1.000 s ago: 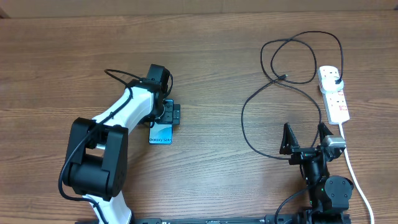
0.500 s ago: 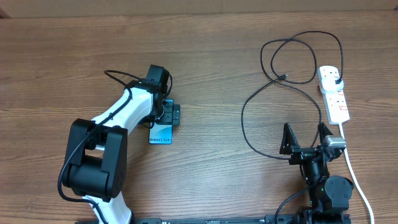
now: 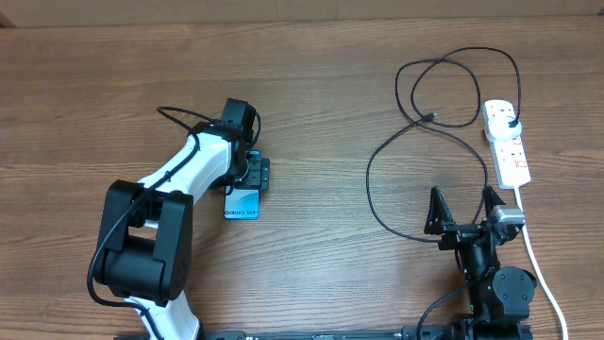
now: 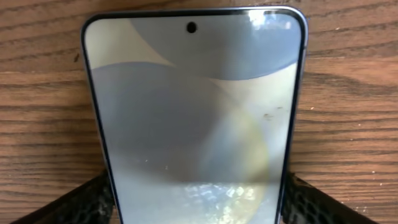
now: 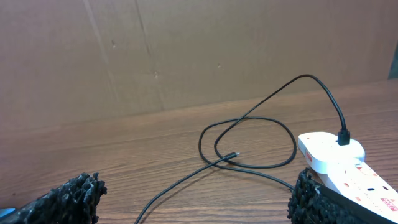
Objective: Plug charger to phone and switch on socket
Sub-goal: 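Close the left gripper on the smartphone's top edge, then lift the smartphone upright with the left gripper toward the centre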
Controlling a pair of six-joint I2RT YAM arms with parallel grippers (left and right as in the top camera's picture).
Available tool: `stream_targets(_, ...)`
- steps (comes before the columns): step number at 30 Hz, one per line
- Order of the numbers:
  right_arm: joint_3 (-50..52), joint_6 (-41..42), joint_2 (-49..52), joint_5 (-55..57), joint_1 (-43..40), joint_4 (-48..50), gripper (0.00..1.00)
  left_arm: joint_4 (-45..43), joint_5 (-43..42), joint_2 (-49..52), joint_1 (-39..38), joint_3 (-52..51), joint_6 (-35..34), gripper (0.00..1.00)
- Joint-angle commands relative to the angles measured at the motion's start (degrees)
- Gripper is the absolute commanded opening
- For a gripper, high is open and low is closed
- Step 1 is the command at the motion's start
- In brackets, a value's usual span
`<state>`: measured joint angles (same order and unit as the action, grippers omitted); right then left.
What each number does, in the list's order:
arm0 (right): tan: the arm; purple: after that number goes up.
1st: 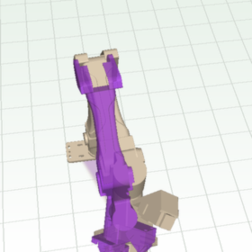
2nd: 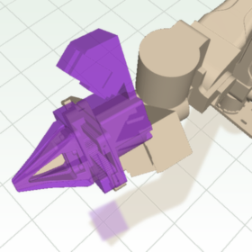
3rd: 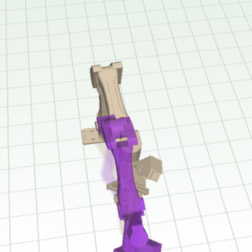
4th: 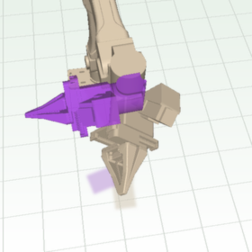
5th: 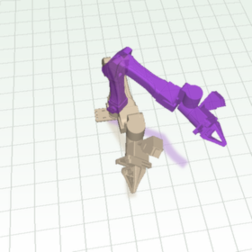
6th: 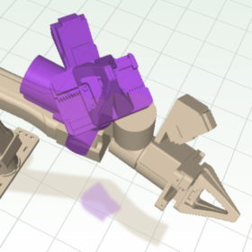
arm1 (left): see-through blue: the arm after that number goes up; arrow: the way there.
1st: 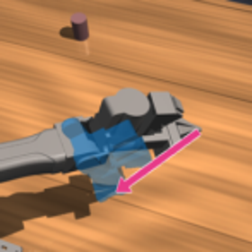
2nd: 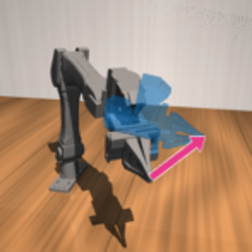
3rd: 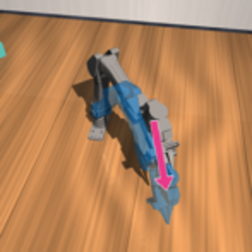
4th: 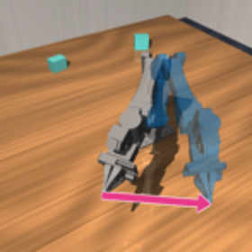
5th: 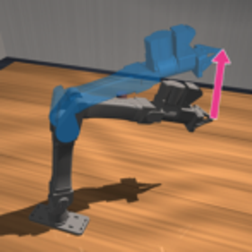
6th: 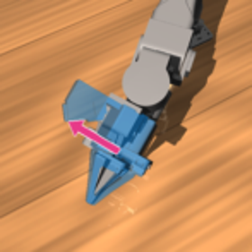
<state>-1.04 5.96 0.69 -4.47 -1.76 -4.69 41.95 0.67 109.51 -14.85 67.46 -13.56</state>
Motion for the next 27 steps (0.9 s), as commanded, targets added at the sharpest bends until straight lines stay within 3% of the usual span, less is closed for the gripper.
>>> stream_targets(1,0.57,0.22,-0.50,0.37,0.31,0.17,1.00,-0.04,-5.22,1.77,0.20,-2.51,-1.31,0.81)
stream_targets(15,0.57,0.22,-0.50,0.37,0.31,0.17,1.00,1.97,-8.22,1.70,0.22,-2.05,-1.49,0.67)
stream_targets(21,0.57,0.22,-0.50,0.37,0.31,0.17,1.00,5.75,-8.55,1.70,0.22,-0.17,-1.49,0.66)
stream_targets(27,0.57,0.22,-0.50,0.37,0.31,0.17,1.00,8.92,-14.71,1.70,0.22,3.13,-0.96,0.65)
